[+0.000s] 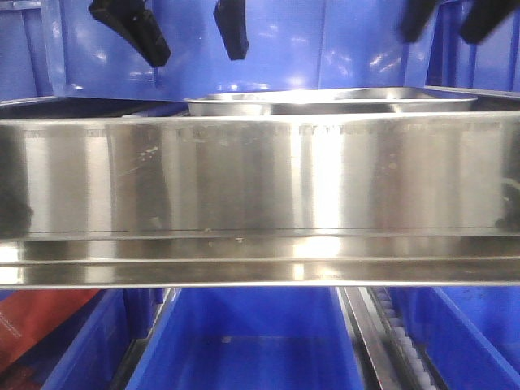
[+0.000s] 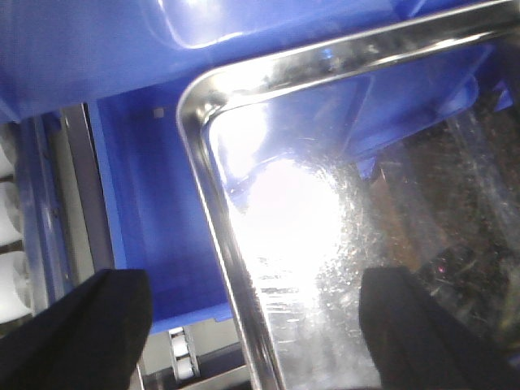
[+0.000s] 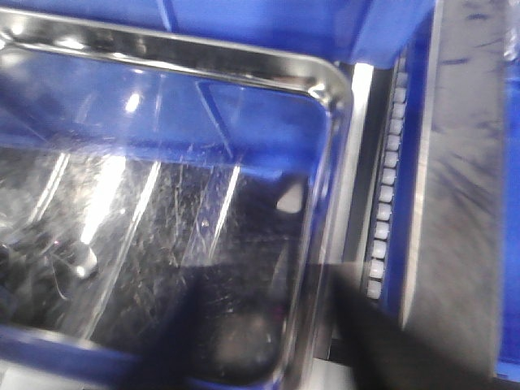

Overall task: Stack silver trays without gaps
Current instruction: 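Reach both grippers down and pinch the silver tray's rim on each side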

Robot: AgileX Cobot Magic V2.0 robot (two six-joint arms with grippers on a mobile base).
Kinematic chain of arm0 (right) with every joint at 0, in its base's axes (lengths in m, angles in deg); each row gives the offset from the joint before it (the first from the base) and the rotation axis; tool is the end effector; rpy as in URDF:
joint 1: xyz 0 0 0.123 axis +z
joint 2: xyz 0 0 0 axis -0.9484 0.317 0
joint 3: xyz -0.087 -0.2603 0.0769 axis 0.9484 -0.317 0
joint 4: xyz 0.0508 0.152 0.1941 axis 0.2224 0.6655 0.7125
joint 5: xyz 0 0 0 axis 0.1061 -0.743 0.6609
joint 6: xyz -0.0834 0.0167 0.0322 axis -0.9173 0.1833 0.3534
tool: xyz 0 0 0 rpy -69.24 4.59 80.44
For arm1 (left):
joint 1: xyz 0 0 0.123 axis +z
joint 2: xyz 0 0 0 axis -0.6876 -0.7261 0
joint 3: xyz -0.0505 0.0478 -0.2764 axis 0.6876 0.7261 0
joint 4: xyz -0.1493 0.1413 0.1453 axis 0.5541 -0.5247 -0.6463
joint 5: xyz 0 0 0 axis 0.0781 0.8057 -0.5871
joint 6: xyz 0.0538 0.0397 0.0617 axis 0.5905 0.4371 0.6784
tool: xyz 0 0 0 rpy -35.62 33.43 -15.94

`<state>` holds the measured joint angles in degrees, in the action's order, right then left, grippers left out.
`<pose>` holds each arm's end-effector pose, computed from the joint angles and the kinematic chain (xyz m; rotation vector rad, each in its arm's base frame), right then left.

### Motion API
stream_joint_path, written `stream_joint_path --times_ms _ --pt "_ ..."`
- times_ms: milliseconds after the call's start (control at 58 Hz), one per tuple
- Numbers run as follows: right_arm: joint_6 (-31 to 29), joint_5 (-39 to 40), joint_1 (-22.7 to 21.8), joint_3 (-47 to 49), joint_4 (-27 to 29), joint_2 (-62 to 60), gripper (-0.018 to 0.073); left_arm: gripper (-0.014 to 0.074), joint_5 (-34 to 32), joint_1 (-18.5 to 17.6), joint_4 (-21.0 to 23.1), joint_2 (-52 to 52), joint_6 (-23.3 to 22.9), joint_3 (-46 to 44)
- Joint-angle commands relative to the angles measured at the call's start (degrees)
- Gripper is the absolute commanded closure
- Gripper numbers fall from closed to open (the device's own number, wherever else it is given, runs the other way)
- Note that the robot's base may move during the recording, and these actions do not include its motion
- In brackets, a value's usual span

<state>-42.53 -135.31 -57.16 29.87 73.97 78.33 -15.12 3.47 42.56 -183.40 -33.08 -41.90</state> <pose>0.3082 0.0837 0.3390 -0.1294 2.5947 0.2195 0.3030 -0.2410 0.3336 0.4692 2.5229 -0.2438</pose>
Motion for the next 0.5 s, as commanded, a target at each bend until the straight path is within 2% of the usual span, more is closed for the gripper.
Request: stream_joint_path --times_ms 0,207,483 --pt "0.0 1.1 0.1 0.4 -0.9 0.9 0.0089 0.0151 -1.3 -0.4 -0.2 0.1 -1.5 -0.5" --pt "1.6 1.2 0.1 0.4 -0.9 4.5 0.0170 0.0151 0.3 -0.4 -0.1 -2.5 -1.7 -0.5" --pt "2.9 1.3 0.1 0.4 -1.7 7.0 0.0169 0.0151 -0.2 -0.4 1.3 -4.7 -1.7 -0.5"
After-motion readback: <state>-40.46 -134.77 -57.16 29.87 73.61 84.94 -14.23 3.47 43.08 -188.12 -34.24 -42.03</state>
